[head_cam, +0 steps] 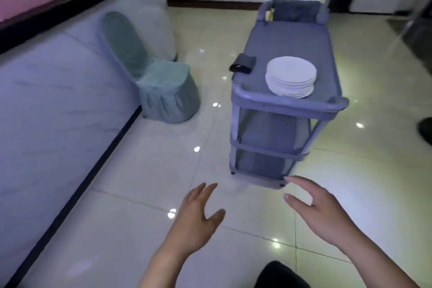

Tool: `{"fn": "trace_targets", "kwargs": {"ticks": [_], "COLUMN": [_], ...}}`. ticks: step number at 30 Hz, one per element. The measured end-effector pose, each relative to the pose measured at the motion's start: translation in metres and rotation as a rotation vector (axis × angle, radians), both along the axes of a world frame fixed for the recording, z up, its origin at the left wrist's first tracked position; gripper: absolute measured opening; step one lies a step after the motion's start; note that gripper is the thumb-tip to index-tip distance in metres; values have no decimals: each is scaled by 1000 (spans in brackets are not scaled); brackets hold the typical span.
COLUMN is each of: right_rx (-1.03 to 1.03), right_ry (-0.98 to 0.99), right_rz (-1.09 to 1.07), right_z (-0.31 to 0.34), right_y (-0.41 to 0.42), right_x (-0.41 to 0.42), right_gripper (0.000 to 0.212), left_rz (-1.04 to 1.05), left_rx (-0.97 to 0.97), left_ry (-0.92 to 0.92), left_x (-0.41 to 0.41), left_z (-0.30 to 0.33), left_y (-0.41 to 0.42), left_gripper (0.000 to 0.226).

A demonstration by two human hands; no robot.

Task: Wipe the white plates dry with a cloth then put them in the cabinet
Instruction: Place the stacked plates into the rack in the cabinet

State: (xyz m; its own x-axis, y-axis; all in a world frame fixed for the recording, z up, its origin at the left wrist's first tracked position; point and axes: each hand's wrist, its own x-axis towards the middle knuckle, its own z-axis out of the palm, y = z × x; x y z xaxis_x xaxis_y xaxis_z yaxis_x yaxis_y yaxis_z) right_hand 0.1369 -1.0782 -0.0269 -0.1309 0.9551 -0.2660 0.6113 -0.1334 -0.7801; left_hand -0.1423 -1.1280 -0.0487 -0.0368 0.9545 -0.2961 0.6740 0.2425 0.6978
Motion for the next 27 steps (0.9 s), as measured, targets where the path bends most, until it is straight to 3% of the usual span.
{"fn": "trace_targets", "kwargs": {"ticks": [8, 15, 20, 23, 25, 27], "right_rx": [36, 83, -244, -376, -385, -401], "right_ry": [72, 272, 402, 418, 411, 417], "right_rz": [-278, -619, -793, -826, -884, -926], "right_z": [-14, -2, -24, -38, -44, -44], "right_y": [195, 386, 491, 525, 537, 540], "right_x": [24, 56, 74, 78, 80, 79], "right_gripper": [34, 47, 70, 51, 40, 32], "left_rz": [-193, -141, -52, -31, -71, -110], "left_rx": [83, -83, -244, -364, -446, -499], "left_ry": [28, -197, -390, -462, -477, -545], "left_x": [-13, 22, 45, 61, 73, 83], "left_z": [13, 22, 10, -10, -24, -32], "left_y": [261, 450, 553, 614, 651, 672], "left_gripper": [69, 56, 60, 63, 45, 11]}}
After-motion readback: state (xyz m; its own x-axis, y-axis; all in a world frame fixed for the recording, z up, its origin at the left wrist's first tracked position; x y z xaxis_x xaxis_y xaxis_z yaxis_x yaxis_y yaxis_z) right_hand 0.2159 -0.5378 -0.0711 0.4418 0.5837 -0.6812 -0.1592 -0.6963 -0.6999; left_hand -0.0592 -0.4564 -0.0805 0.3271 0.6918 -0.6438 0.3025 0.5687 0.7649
